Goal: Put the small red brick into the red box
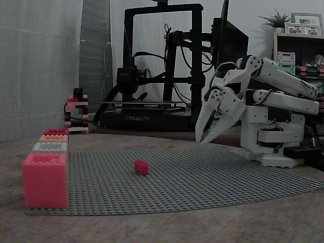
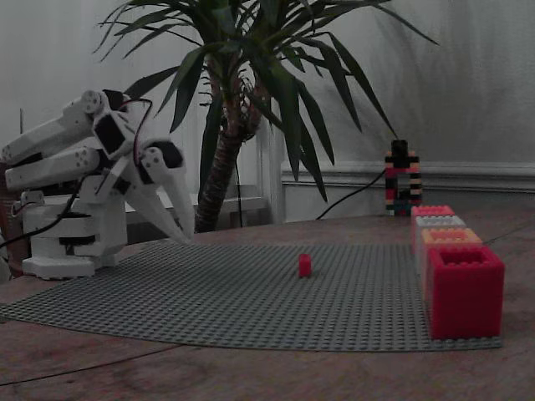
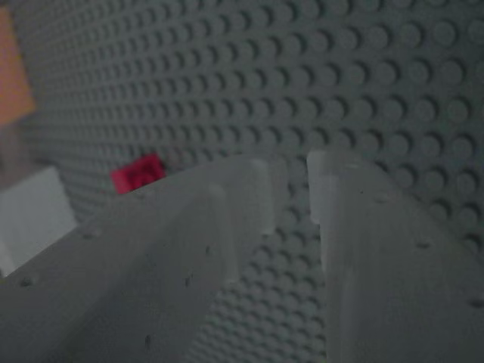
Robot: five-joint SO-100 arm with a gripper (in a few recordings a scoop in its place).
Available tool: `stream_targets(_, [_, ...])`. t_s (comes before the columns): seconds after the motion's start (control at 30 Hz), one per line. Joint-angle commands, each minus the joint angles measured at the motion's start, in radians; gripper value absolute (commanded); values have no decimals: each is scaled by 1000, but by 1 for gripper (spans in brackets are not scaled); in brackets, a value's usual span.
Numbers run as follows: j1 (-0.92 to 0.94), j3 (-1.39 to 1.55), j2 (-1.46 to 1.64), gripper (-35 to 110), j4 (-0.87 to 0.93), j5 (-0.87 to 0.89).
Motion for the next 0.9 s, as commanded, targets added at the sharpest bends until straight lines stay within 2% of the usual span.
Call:
stream_targets(0.0, [-6, -8, 11, 0, 17, -3])
stream_targets(0.17, [-8, -6, 0, 0, -18, -35])
stream_targets(0.27, [-8, -51, -107, 0, -92, -64])
stream_targets(0.43, [-8, -256, -425, 1, -216, -132])
stream_targets(0.7, [-44, -647, -991, 21, -245, -318])
stream_targets(0.87, [-92, -828, -1304, 25, -275, -357])
